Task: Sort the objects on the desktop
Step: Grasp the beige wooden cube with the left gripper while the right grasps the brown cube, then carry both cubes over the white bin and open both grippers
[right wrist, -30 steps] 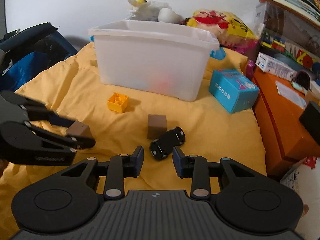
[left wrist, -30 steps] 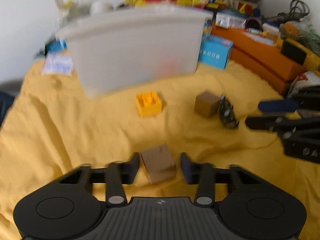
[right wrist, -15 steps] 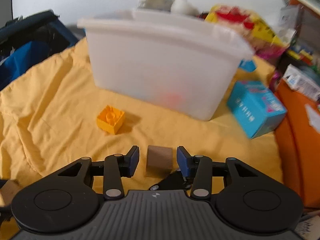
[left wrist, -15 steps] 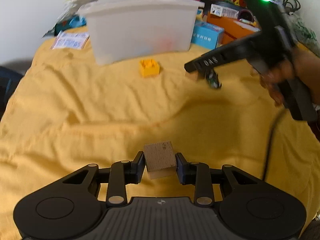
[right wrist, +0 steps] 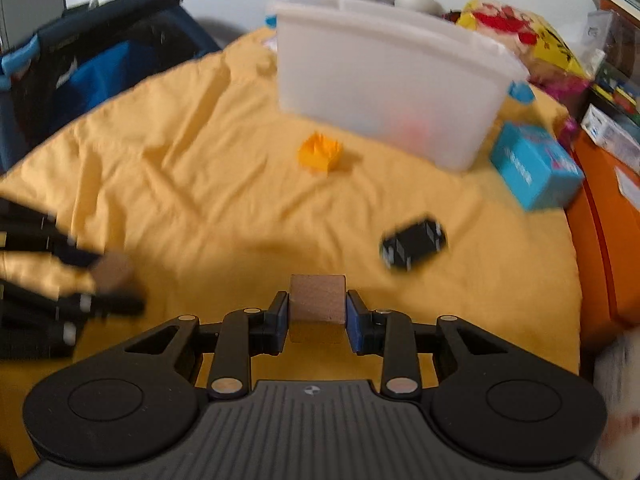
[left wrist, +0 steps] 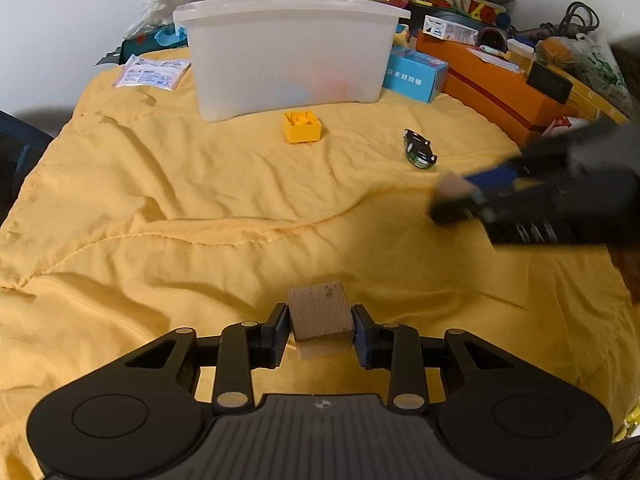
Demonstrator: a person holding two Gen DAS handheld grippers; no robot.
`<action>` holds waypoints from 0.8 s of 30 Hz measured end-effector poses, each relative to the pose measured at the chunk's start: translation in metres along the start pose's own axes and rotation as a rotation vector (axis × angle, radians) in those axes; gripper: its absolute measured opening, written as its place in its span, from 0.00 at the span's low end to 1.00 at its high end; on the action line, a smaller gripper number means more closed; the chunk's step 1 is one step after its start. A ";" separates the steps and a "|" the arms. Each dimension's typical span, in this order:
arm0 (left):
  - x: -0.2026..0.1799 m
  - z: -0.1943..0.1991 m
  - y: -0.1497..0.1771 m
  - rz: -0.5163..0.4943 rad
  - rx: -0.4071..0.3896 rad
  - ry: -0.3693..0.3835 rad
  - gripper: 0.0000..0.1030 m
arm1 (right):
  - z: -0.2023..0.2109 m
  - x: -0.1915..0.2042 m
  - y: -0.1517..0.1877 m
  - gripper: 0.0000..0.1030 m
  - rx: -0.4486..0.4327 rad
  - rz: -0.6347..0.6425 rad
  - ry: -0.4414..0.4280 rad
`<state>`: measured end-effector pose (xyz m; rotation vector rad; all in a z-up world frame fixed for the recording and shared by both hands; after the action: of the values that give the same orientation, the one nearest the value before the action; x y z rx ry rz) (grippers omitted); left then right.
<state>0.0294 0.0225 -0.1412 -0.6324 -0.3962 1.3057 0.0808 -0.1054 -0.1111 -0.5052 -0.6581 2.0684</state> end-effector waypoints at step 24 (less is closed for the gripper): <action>0.030 0.019 -0.187 -0.109 -0.338 -0.066 0.31 | 0.024 -0.058 -0.126 0.32 -0.334 -0.074 0.161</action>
<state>0.1670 0.0309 -0.0106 -0.8388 -0.7060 1.1666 0.1766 -0.1018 -0.0081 -0.8149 -0.9162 1.8337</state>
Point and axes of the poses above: each gripper's, at about its wrist camera, not at the fingertips, and z roughly against the way its jaws point, x to its left, y to its underside, the point moved 8 cm from there along -z, roughly the way its jaws point, and after that the axes turned 1 degree about y, right-handed, at the moved point
